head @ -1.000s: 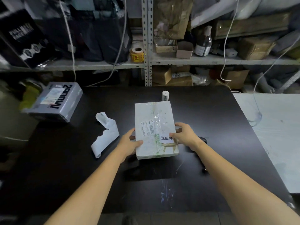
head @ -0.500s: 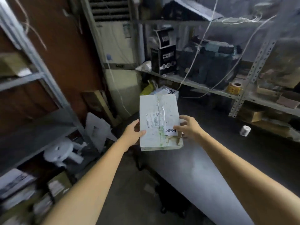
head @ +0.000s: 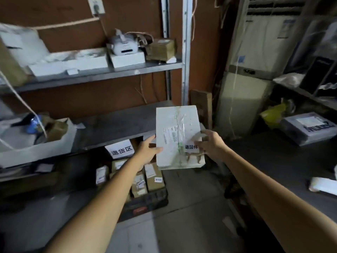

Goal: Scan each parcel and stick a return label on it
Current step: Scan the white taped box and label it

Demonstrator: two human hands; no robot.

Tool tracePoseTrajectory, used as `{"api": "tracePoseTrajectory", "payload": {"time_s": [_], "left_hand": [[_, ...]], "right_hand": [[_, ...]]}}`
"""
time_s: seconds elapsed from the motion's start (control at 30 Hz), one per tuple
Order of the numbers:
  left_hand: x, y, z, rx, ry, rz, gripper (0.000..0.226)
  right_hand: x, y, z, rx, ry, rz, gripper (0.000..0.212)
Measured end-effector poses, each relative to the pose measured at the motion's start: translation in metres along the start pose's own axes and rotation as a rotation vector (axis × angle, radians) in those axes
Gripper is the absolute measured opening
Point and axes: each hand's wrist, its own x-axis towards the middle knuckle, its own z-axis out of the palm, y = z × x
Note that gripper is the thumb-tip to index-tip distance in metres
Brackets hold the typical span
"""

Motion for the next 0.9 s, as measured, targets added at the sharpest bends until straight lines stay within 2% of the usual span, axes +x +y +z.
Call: {"api": "tracePoseTrajectory", "payload": {"time_s": [0.07,0.17,0.33,0.57,0.77,0.9], "left_hand": [[0.008,-0.021,-0.046,0.022,0.026,-0.010,0.071],[0.021,-0.049,-0.097,-0.005,0.060,-0.072,0.072],[0.051,-0.093,-0.136,-0.044,0.079,-0.162,0.074],[0.110,-0.162,-0.135,-0.081,0.090,-0.295,0.075],[0.193,-0.228,-0.115,-0.071,0.160,-0.377,0.066],[0.240,-0.286,-0.100,-0.137,0.214,-0.491,0.062]], "right_hand": [[0.020,-0.014,0.048,-0.030,-0.038,-0.007,0.036],[0.045,-0.028,0.107,-0.063,-0.088,-0.001,0.043],[0.089,-0.028,0.170,-0.147,-0.143,0.041,0.036],[0.175,0.022,0.227,-0.219,-0.256,0.137,0.042],[0.274,0.100,0.273,-0.222,-0.353,0.186,0.047],[0.324,0.158,0.307,-0.265,-0.370,0.201,0.054]]}}
